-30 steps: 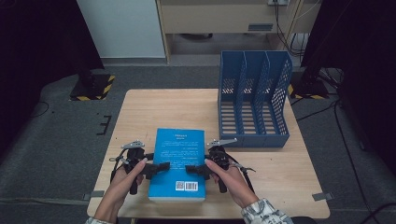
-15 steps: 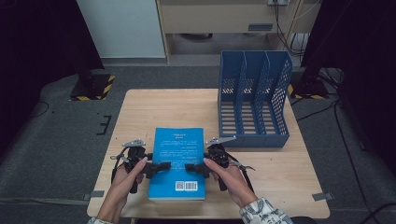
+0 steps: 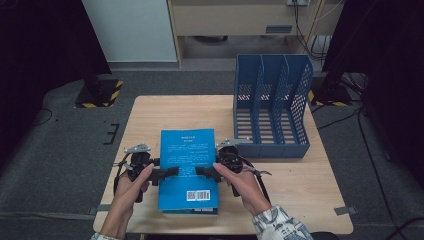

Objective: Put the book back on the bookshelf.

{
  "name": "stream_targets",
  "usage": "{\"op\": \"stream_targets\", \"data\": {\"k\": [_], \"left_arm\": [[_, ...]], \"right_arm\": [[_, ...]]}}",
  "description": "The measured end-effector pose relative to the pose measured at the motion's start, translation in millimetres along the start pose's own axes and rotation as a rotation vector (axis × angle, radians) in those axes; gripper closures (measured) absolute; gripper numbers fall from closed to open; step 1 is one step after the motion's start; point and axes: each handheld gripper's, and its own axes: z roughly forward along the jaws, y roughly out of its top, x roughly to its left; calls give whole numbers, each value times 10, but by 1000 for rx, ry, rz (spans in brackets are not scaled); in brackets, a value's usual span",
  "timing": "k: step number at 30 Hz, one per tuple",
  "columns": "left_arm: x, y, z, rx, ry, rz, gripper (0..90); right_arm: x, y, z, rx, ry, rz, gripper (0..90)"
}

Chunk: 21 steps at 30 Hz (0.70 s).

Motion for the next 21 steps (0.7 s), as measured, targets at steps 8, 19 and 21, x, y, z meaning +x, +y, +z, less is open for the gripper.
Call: {"op": "stream_targets", "data": {"k": [8,19,21], "left_arm": [[6,84,-61,-20,24,20,180],[28,232,-110,-25,39,12,227],[41,249,-106,-23,37,5,232]], "right_arm": [[20,180,-59,-15,-16,-1,229],[59,339,-113,-21,-37,-36,291],[66,356,-124,-26,-43,-48,299]]}}
